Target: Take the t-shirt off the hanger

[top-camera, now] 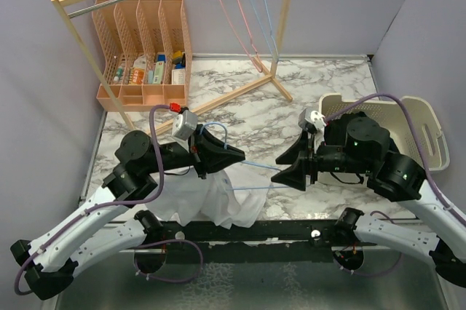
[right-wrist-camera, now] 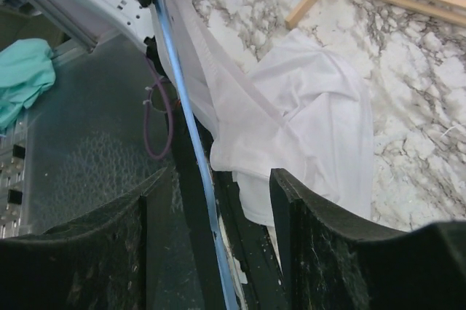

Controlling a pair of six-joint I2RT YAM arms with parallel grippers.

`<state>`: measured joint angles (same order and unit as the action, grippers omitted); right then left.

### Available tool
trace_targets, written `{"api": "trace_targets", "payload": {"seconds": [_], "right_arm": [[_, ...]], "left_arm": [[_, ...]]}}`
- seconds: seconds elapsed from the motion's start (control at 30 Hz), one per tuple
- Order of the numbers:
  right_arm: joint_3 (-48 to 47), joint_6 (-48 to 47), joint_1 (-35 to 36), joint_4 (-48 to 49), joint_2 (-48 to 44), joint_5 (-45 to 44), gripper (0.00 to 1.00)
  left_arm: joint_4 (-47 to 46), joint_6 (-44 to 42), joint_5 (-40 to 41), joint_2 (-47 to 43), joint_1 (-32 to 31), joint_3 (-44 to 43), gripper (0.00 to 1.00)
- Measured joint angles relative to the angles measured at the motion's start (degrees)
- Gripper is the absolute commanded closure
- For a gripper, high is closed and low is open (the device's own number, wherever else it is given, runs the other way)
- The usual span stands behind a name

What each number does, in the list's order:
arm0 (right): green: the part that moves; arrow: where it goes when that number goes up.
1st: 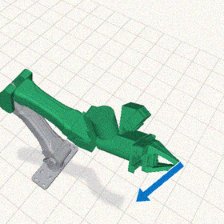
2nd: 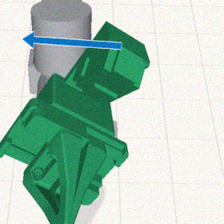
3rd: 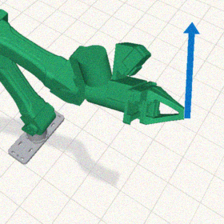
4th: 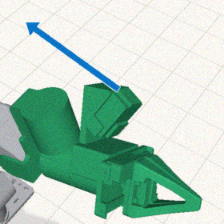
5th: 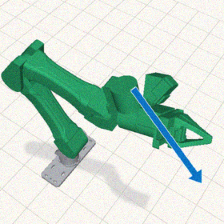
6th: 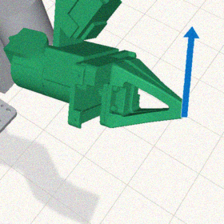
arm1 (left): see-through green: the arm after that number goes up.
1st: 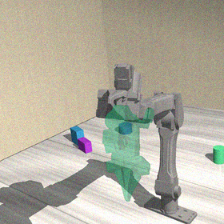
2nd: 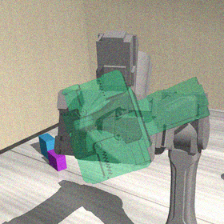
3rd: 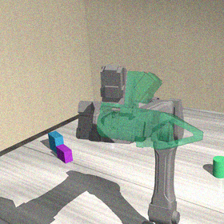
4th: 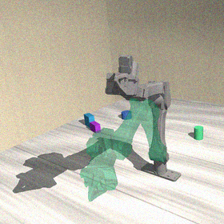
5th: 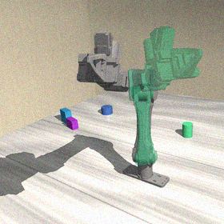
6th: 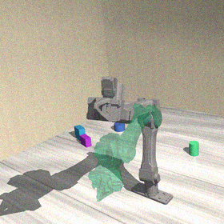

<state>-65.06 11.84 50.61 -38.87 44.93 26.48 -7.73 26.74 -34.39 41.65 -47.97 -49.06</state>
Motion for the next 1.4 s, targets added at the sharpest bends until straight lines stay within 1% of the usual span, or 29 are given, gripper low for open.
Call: {"api": "trace_targets", "payload": {"seconds": [0.03,0.07,0.1,0.13,0.17,0.2,0.23,0.27,0.3,0.33,0.4,0.47,0.57,0.67,0.7,0.77,0.9,1.03,1.13,1.2,1.4], "right_arm": [[0.4,0.0,0.0,0.0,0.1,0.5,0.45],[1.0,0.0,0.0,0.2,0.0,1.3,0.49],[1.5,0.0,0.0,0.4,-0.1,1.7,0.6],[1.8,-0.1,0.0,0.5,-0.2,2.0,0.75],[2.3,-0.2,0.0,0.8,-0.3,2.4,0.86],[2.5,0.1,0.0,0.8,-0.3,2.6,0.94],[2.8,0.1,0.0,0.9,-0.2,2.8,0.98],[3.0,-0.1,0.0,0.9,-0.2,2.8,0.99],[3.0,0.0,0.0,0.9,-0.1,3.3,0.99],[3.1,-0.1,0.1,0.7,-0.1,3.5,0.99],[3.1,-0.1,0.1,0.1,-0.5,2.9,0.99],[3.1,0.0,0.0,-0.9,-1.0,1.2,0.99],[3.1,0.3,0.0,-2.8,-2.0,-1.5,0.99],[2.2,1.1,0.0,-5.4,-2.7,-4.1,0.99],[1.4,1.5,0.0,-7.2,-2.7,-6.0,0.99],[1.0,1.7,0.0,-8.1,-2.7,-6.8,0.99],[-0.7,2.4,0.0,-11.0,-2.3,-10.3,0.99],[-3.0,3.4,0.0,-11.2,-0.5,-14.4,0.99],[-6.3,4.1,0.0,-9.4,3.1,-18.3,0.99],[-8.5,4.5,0.0,-7.0,6.3,-21.1,0.99],[-16.3,5.3,0.0,7.1,20.4,-30.4,0.99]], "left_arm": [[-0.6,0.2,-0.3,0.1,0.0,0.0,1.0],[-1.1,0.4,-0.5,0.2,0.0,0.0,1.0],[-1.7,0.7,-0.8,0.2,0.0,0.0,1.0],[-2.2,0.8,-1.0,0.2,0.0,0.0,1.0],[-2.9,1.0,-1.2,0.3,0.0,0.0,1.0],[-3.4,1.2,-1.2,0.3,0.0,0.0,0.99],[-3.6,1.3,-1.4,0.4,0.0,0.0,0.91],[-3.7,1.3,-1.4,0.4,0.0,0.1,0.75],[-3.6,1.2,-1.3,0.5,0.0,0.2,0.64],[-3.3,1.0,-1.2,0.7,0.2,0.3,0.57],[-2.8,1.0,-0.6,0.7,0.3,0.3,0.46],[-1.5,0.9,0.4,0.3,0.2,0.3,0.4],[1.8,0.5,2.8,-1.2,0.2,0.3,0.37],[6.2,-0.3,7.1,-3.4,0.2,0.3,0.37],[8.5,-0.8,9.7,-4.5,0.2,0.3,0.37],[12.2,-1.4,14.0,-6.0,0.2,0.3,0.37],[19.8,-2.5,25.4,-10.0,0.2,0.7,0.39],[25.1,-2.9,36.8,-15.8,0.2,4.5,0.41],[27.5,-2.9,43.1,-21.0,0.2,8.7,0.43],[28.9,-3.0,45.8,-24.1,0.2,11.1,0.43],[31.6,-2.4,51.1,-29.4,0.2,12.0,0.43]]}}
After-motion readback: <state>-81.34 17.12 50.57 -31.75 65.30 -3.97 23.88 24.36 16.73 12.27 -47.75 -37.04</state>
